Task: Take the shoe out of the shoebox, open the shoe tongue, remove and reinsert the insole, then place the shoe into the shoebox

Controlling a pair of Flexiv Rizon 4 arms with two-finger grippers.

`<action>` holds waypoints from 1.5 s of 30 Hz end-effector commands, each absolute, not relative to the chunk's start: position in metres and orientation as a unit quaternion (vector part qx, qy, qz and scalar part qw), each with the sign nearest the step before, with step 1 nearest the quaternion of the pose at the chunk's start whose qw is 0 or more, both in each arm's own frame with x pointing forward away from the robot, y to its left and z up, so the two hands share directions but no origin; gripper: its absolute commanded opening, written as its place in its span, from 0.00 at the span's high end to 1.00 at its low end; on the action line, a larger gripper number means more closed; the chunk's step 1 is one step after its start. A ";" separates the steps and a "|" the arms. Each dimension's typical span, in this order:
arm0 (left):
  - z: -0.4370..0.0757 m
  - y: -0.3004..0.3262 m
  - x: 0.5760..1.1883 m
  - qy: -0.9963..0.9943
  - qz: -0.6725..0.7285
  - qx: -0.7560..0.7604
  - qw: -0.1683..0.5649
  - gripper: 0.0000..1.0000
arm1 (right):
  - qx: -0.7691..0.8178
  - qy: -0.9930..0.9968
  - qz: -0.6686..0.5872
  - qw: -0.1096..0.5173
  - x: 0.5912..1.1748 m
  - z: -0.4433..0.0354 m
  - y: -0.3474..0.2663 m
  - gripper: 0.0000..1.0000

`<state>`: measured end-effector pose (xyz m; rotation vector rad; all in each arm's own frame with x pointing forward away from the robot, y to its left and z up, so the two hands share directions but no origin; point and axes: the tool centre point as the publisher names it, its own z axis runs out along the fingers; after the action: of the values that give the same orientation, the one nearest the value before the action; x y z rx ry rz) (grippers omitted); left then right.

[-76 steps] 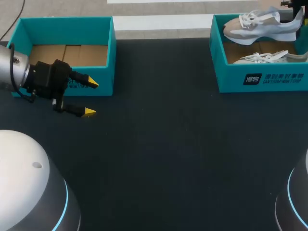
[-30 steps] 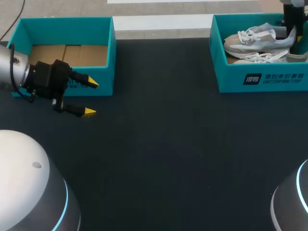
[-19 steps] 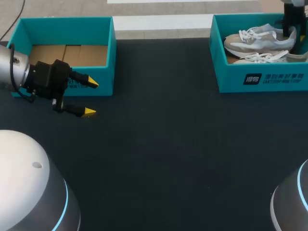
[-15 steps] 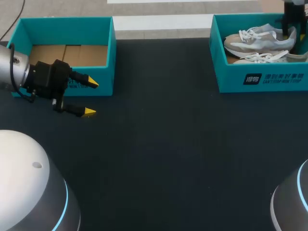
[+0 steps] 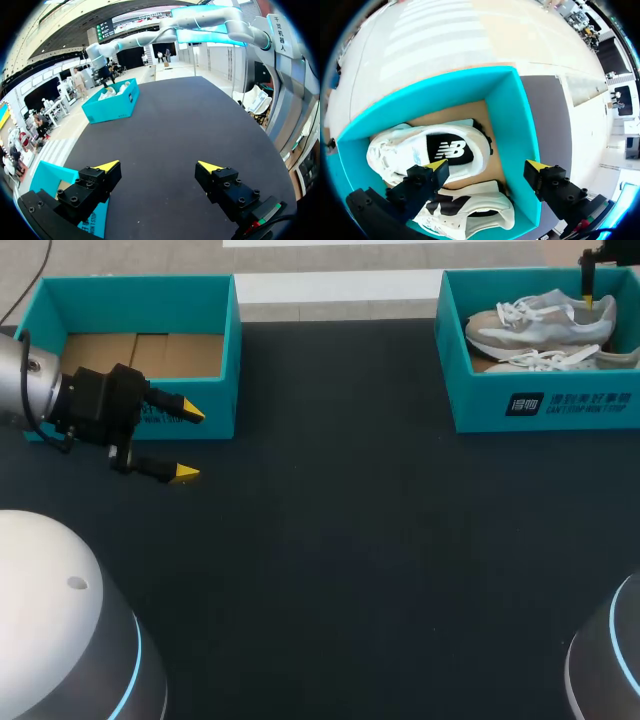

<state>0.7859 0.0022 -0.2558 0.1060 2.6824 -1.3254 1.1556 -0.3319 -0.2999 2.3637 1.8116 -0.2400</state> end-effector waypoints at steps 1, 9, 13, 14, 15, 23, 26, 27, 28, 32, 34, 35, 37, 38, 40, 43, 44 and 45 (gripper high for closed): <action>-0.256 0.002 0.785 0.894 -0.441 0.035 0.074 0.00 | 0.773 0.625 -0.049 0.099 1.108 -0.278 -0.321 0.00; -0.256 0.002 0.785 0.894 -0.441 0.035 0.074 0.00 | 0.743 0.663 -0.031 0.081 1.058 -0.259 -0.316 0.00; -0.256 0.002 0.785 0.894 -0.441 0.035 0.074 0.00 | 0.721 0.685 -0.047 0.095 1.045 -0.256 -0.317 0.00; -0.256 0.002 0.785 0.894 -0.441 0.035 0.074 0.00 | 0.721 0.685 -0.047 0.095 1.045 -0.256 -0.317 0.00; -0.256 0.002 0.785 0.894 -0.441 0.035 0.074 0.00 | 0.721 0.685 -0.047 0.095 1.045 -0.256 -0.317 0.00; -0.239 0.001 0.796 0.905 -0.417 -0.064 0.059 0.00 | 0.721 0.685 -0.047 0.095 1.045 -0.256 -0.317 0.00; -0.222 0.006 0.801 0.898 -0.401 -0.177 0.030 0.00 | 0.721 0.685 -0.047 0.095 1.045 -0.256 -0.317 0.00; -0.217 0.007 0.801 0.891 -0.406 -0.200 0.030 0.00 | 0.721 0.685 -0.047 0.095 1.045 -0.256 -0.317 0.00; -0.212 0.010 0.801 0.880 -0.411 -0.236 0.019 0.00 | 0.718 0.688 -0.046 0.096 1.040 -0.254 -0.316 0.00; -0.204 0.017 0.802 0.861 -0.361 -0.359 0.011 0.00 | 0.716 0.692 -0.044 0.080 1.026 -0.251 -0.312 0.00; -0.205 0.025 0.805 0.824 -0.346 -0.449 -0.020 0.00 | 0.715 0.694 -0.041 0.066 1.018 -0.249 -0.311 0.00; -0.205 0.028 0.805 0.817 -0.325 -0.476 -0.018 0.00 | 0.714 0.696 -0.036 0.061 1.016 -0.248 -0.310 0.00; -0.205 0.034 0.810 0.826 -0.219 -0.517 0.045 0.00 | 0.710 0.702 -0.028 0.053 1.007 -0.247 -0.307 0.00; -0.205 0.034 0.810 0.826 -0.219 -0.517 0.045 0.00 | 0.708 0.704 -0.027 0.050 1.004 -0.248 -0.306 0.00; -0.205 0.034 0.810 0.826 -0.219 -0.517 0.045 0.00 | 0.706 0.707 -0.026 0.044 0.997 -0.252 -0.304 0.00; -0.205 0.034 0.810 0.826 -0.219 -0.517 0.045 0.00 | 0.701 0.712 -0.027 0.030 0.988 -0.261 -0.302 0.00; -0.205 0.034 0.810 0.826 -0.219 -0.517 0.045 0.00 | 0.700 0.713 -0.029 0.027 0.984 -0.261 -0.301 0.00; -0.205 0.034 0.810 0.826 -0.219 -0.517 0.045 0.00 | 0.702 0.712 -0.027 0.022 0.980 -0.261 -0.300 0.00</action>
<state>0.8151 0.0393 -0.2090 -1.0046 2.7104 -1.1070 0.9900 -0.2998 -0.2574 2.2046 2.2342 -0.1789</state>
